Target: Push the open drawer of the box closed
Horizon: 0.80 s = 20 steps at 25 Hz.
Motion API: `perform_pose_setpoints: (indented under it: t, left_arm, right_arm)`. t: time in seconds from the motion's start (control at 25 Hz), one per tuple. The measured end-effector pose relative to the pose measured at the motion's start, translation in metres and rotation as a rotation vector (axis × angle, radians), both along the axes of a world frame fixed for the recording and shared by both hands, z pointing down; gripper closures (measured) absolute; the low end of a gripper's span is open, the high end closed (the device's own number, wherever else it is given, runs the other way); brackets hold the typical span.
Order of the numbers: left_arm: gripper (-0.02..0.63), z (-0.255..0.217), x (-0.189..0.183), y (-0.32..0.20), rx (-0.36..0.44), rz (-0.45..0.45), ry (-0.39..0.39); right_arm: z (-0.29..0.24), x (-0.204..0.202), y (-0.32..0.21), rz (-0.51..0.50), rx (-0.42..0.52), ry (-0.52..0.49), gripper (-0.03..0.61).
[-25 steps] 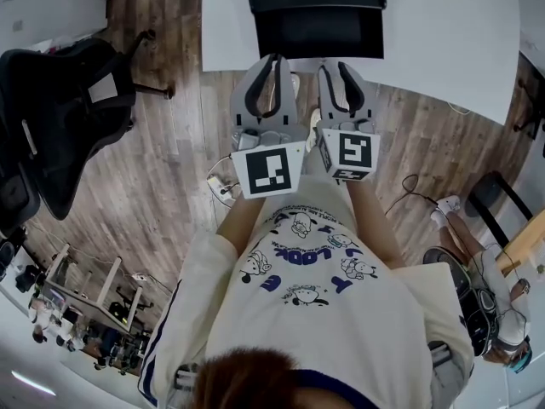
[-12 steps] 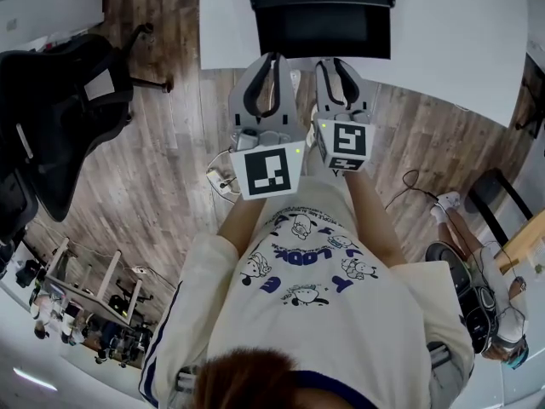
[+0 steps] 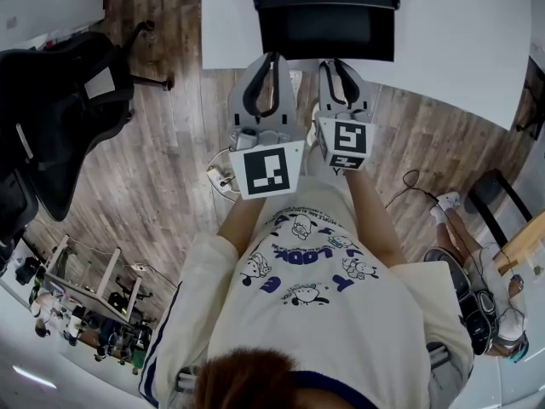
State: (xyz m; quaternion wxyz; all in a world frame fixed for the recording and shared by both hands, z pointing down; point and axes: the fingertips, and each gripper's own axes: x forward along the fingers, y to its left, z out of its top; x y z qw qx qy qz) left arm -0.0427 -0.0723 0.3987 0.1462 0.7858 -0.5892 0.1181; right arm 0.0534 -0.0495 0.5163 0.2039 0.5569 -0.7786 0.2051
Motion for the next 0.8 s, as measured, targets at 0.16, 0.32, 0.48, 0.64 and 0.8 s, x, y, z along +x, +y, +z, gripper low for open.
perform_pose_setpoints:
  t: [0.16, 0.32, 0.48, 0.64, 0.8]
  left_arm:
    - [0.588, 0.003, -0.005, -0.005, -0.006, -0.005, 0.000]
    - [0.588, 0.005, -0.008, -0.009, -0.006, -0.010, 0.001]
    - [0.588, 0.003, -0.005, -0.008, -0.003, -0.009, 0.003]
    - [0.588, 0.001, -0.007, -0.010, -0.002, -0.014, 0.005]
    - [0.588, 0.002, -0.009, -0.011, -0.001, -0.018, 0.002]
  right_arm:
    - [0.002, -0.004, -0.003, -0.005, -0.008, -0.013, 0.489]
    - [0.004, -0.006, -0.005, -0.013, -0.012, -0.020, 0.492]
    - [0.000, -0.005, -0.007, -0.016, -0.005, -0.019, 0.492]
    - [-0.001, -0.007, -0.013, -0.020, -0.004, -0.017, 0.492]
    - [0.001, -0.007, -0.024, -0.023, 0.001, -0.019, 0.492]
